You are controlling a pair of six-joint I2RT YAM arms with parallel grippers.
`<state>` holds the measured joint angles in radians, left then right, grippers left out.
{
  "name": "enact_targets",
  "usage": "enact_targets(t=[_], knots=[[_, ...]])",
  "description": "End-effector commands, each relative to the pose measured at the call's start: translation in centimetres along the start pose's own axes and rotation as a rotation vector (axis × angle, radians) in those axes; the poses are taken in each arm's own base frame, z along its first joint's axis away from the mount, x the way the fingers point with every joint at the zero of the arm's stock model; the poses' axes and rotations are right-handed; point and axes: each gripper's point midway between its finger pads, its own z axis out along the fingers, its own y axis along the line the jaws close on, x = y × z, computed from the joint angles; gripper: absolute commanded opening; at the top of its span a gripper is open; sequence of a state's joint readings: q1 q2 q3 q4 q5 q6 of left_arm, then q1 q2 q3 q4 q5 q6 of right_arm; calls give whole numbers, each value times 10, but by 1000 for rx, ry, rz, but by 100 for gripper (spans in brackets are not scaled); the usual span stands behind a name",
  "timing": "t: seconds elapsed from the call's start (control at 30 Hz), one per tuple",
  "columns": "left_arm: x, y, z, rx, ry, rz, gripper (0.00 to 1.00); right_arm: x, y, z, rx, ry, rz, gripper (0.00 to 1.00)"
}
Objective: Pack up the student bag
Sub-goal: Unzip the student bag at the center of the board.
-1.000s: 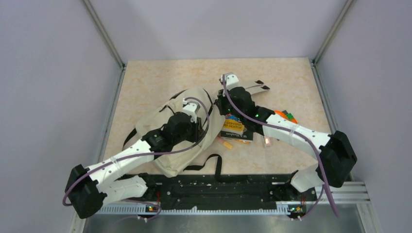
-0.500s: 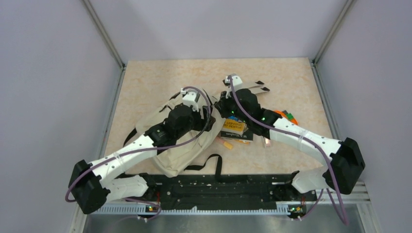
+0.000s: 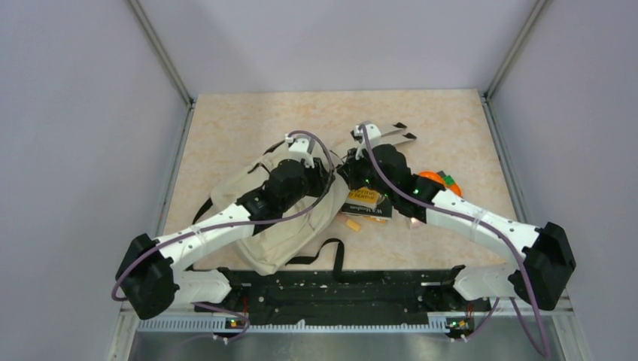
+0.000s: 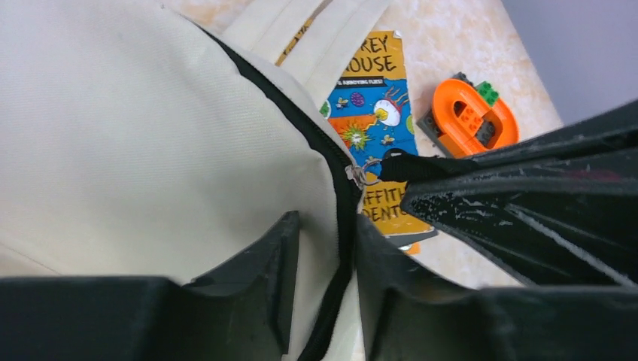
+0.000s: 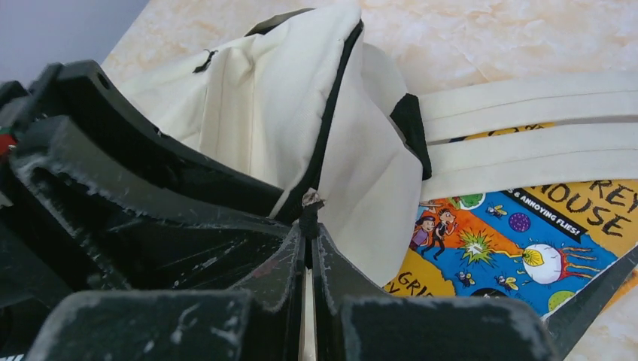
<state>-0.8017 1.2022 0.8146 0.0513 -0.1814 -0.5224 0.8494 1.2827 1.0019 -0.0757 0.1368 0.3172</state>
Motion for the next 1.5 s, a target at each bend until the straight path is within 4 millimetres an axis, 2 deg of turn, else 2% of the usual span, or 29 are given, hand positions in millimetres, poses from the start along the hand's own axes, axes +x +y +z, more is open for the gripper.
enact_targets(t=[0.0, 0.07, 0.13, 0.3, 0.43, 0.6, 0.83, 1.1, 1.47], knots=[[-2, -5, 11, 16, -16, 3, 26, -27, 4, -18, -5, -105, 12, 0], [7, -6, 11, 33, 13, 7, 10, -25, -2, -19, 17, -109, 12, 0], [15, -8, 10, 61, 33, 18, 0, -23, -5, -19, 29, -117, 1, 0], [42, -11, 1, 143, 113, 70, 0, -16, -23, -13, 114, -147, -18, 0], [63, -6, -8, 159, 181, 99, 0, -27, -31, -18, 154, -207, -15, 0], [75, -10, -21, 223, 220, 117, 0, -38, -28, -14, 162, -211, -24, 0], [92, -8, -32, 244, 302, 132, 0, -31, -30, 4, 195, -159, -21, 0], [104, -11, -44, 274, 364, 117, 0, -36, -28, 13, 201, -150, -40, 0], [127, -12, -48, 304, 464, 122, 0, -42, -25, 24, 194, -151, -95, 0]])
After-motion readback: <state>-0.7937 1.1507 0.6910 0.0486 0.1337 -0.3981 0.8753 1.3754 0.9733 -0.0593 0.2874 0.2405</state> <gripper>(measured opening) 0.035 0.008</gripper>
